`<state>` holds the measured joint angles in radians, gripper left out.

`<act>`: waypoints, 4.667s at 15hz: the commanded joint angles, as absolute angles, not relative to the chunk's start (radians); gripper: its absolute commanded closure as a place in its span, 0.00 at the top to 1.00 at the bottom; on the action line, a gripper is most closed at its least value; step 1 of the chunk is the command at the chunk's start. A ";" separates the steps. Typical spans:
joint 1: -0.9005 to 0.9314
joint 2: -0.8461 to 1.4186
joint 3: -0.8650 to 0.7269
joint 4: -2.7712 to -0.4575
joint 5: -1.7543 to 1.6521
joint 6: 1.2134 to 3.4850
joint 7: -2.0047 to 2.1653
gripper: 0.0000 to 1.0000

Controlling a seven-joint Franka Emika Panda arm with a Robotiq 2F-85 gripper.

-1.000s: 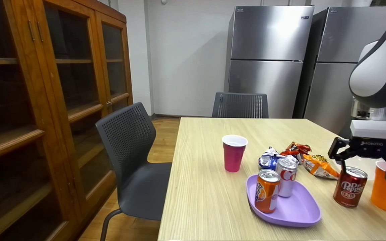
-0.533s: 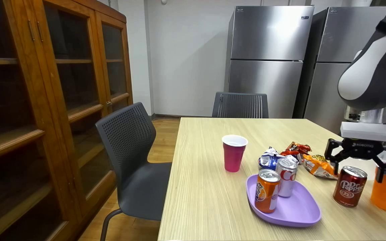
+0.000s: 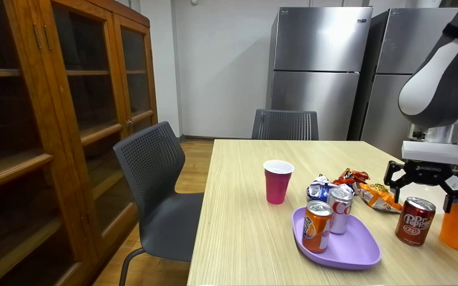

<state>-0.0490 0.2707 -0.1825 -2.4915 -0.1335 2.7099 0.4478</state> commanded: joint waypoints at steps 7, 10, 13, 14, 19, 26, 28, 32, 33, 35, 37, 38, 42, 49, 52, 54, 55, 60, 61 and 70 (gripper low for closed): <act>-0.015 0.292 -0.197 -2.488 -0.118 2.718 0.453 0.56; -0.011 0.269 -0.197 -2.504 -0.116 2.721 0.448 0.39; -0.005 0.231 -0.198 -2.540 -0.123 2.726 0.444 0.39; 0.000 0.219 -0.201 -2.556 -0.132 2.731 0.446 0.39; 0.023 0.116 -0.219 -2.681 -0.185 2.783 0.445 0.39; -0.004 -0.061 -0.184 -2.841 -0.297 2.820 0.437 0.39; -0.007 -0.040 -0.146 -2.785 -0.258 2.802 0.398 0.39; 0.006 -0.088 -0.081 -2.808 -0.235 2.817 0.363 0.39; 0.011 -0.086 -0.063 -2.802 -0.223 2.816 0.351 0.39; 0.021 -0.064 -0.032 -2.772 -0.189 2.810 0.316 0.39; 0.031 -0.088 -0.006 -2.804 -0.164 2.817 0.289 0.39; 0.039 -0.066 0.007 -2.777 -0.146 2.808 0.274 0.39; 0.062 -0.066 0.039 -2.782 -0.098 2.805 0.227 0.39; 0.081 -0.029 0.069 -2.771 -0.119 2.797 0.238 0.39; 0.086 -0.008 0.077 -2.772 -0.136 2.801 0.256 0.39; 0.088 0.004 0.077 -2.772 -0.156 2.804 0.269 0.39; 0.089 0.009 0.074 -2.772 -0.164 2.804 0.272 0.39; 0.094 0.034 0.063 -2.769 -0.246 2.819 0.321 0.39; 0.095 0.039 0.061 -2.766 -0.257 2.818 0.327 0.39; 0.114 0.115 0.033 -2.705 -0.322 2.816 0.387 0.39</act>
